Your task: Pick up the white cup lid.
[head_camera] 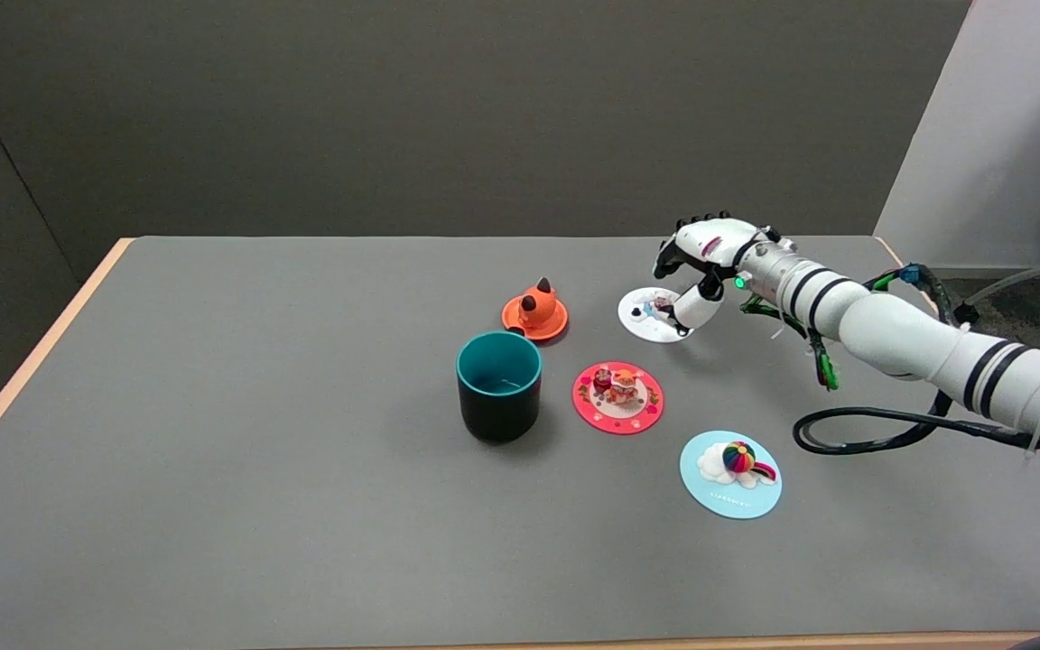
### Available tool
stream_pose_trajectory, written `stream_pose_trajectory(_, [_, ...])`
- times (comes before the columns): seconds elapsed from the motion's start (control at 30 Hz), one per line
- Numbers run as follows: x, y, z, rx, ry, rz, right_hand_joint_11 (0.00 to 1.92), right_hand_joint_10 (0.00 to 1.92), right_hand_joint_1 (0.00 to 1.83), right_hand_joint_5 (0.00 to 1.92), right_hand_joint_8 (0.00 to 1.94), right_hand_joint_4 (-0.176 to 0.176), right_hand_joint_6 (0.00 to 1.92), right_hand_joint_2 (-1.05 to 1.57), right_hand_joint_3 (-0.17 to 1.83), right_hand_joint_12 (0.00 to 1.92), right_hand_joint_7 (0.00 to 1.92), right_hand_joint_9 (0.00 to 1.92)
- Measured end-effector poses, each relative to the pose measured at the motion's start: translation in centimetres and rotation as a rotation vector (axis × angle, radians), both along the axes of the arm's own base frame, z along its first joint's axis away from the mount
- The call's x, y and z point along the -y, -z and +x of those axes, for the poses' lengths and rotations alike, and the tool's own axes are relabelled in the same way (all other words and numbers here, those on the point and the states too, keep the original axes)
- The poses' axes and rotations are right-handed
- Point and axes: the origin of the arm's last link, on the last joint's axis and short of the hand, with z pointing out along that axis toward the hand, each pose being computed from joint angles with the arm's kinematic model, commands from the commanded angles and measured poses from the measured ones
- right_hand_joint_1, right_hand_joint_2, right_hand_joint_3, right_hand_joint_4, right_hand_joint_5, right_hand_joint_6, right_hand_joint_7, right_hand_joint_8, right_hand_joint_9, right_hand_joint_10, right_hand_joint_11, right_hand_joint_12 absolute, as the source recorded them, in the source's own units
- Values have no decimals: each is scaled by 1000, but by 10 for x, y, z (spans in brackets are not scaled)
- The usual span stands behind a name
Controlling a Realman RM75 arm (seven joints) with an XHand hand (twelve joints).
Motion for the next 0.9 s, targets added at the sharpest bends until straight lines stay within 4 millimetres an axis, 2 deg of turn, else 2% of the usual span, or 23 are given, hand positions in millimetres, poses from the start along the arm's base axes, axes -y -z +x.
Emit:
stream_pose_trajectory(0.37, [4,2,0,-35,-17,-3,372,166,800,685,271,-113,291,561,847,228,649,559])
stream_pose_trajectory(0.57, [7,4,-1,-50,-21,-3,376,163,813,692,324,-88,337,584,826,216,639,568])
stream_pose_trajectory(0.67, [8,5,-2,-57,-19,-3,384,191,820,680,360,-69,377,637,755,207,629,559])
stream_pose_trajectory(0.9, [7,6,-7,-66,-13,-3,391,158,845,652,408,-58,422,616,803,204,604,573])
